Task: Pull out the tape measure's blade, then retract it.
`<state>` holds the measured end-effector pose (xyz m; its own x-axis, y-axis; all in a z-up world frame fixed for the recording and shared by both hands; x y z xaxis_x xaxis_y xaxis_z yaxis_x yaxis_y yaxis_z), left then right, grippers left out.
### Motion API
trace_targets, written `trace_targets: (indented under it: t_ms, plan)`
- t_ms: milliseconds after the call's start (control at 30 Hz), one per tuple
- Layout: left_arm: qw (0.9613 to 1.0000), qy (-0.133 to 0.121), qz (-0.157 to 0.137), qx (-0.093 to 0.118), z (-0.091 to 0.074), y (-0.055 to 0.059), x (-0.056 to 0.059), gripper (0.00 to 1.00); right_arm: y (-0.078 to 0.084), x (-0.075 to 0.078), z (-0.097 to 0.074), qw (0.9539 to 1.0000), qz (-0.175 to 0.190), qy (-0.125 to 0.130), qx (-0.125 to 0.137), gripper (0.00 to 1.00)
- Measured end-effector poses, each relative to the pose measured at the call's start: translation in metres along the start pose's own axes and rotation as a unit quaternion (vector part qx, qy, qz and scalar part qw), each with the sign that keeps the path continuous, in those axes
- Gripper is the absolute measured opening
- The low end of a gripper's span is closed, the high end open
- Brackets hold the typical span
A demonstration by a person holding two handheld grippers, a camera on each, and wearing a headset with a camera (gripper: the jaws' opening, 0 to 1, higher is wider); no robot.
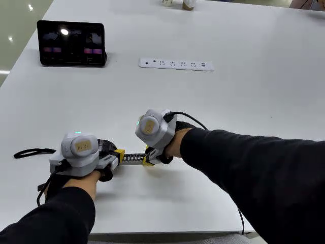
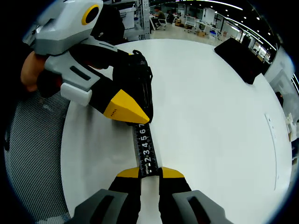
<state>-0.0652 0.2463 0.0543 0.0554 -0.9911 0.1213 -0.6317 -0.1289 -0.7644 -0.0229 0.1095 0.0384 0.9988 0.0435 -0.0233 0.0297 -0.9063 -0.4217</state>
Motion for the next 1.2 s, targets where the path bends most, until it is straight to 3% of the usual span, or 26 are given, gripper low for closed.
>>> trace_targets:
  t_ms: [1200]
  plan:
    - [1.0, 0.007, -0.003, -0.003, -0.0025, -0.0002, -0.0003, 0.62, -0.0084, -0.0007, 0.0058, 0.9997, 0.013, -0.006, 0.019, 0.11]
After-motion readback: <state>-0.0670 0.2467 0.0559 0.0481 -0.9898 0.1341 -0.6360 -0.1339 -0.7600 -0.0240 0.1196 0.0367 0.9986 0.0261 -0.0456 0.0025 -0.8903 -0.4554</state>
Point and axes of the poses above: the centre of the closed fingertips' face, and the gripper's own axes: z roughly forward along the fingers, x roughly to its right, y roughly out of its underside, the point moved 6 cm from there along -z, roughly backward along the fingers, and after that the axes turned 2 degrees about -z, right-handed, at the moved point
